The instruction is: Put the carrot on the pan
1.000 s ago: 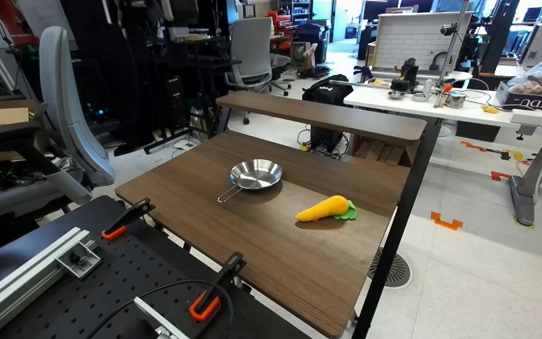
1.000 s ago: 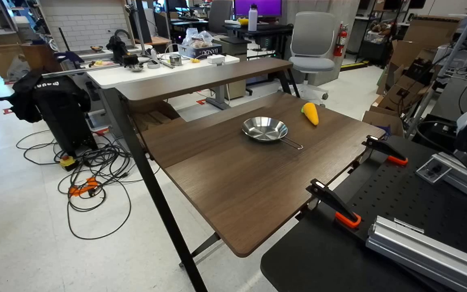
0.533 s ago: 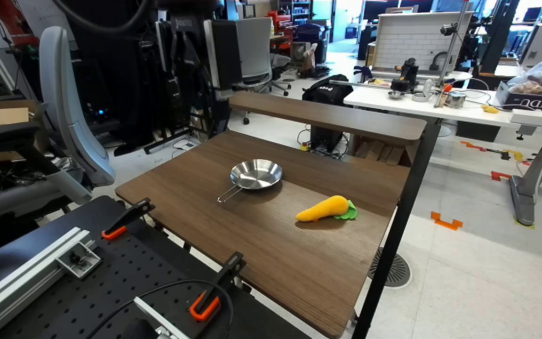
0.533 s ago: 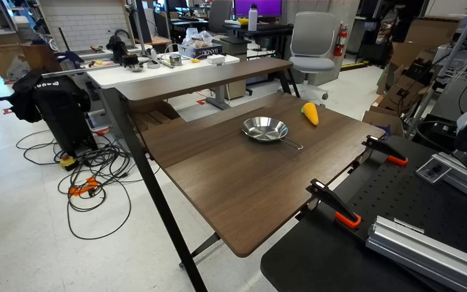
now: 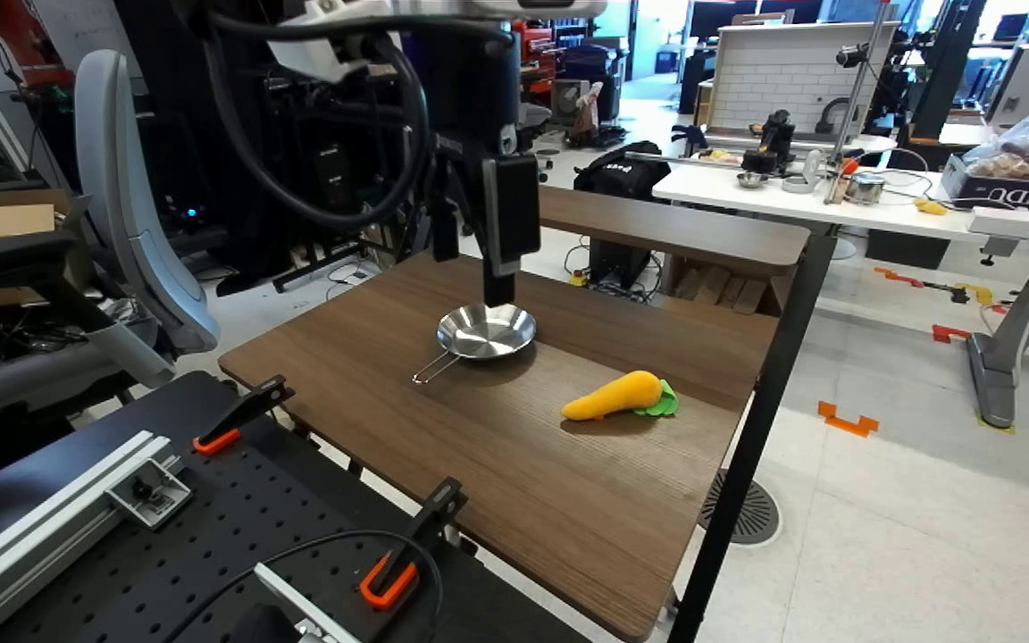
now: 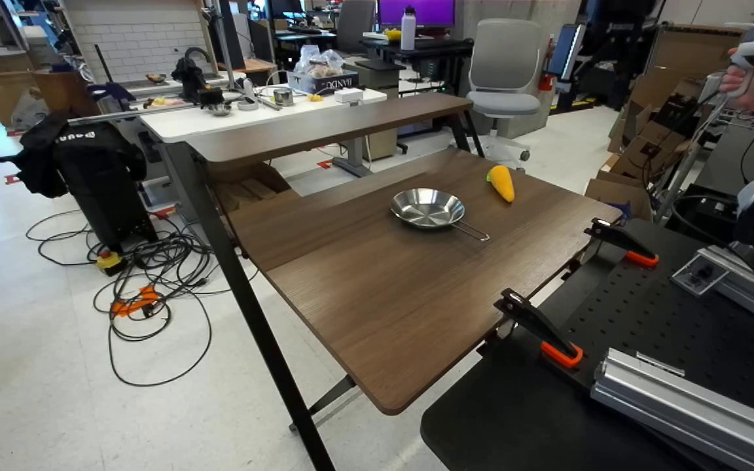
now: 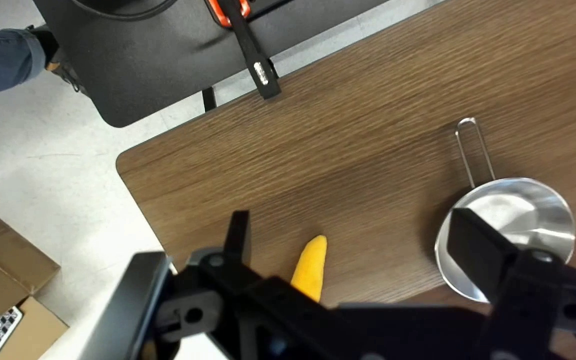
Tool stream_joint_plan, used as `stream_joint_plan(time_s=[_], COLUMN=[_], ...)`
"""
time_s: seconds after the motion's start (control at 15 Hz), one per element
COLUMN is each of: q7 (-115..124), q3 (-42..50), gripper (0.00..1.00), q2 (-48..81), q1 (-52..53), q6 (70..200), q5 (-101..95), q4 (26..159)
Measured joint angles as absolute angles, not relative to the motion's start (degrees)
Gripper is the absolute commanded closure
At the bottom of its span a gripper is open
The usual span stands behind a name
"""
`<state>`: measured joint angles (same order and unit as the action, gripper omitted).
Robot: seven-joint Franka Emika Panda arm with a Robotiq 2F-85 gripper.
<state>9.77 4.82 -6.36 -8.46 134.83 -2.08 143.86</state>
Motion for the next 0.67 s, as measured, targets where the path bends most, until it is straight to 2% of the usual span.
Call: stream_joint_plan(time_s=[0.67], q7=[12.77], q3=[7.97], gripper=[0.00], q2=[11.28], q1=[-8.80], q6=[137.54], q5=[-2.09], q4=[130.53])
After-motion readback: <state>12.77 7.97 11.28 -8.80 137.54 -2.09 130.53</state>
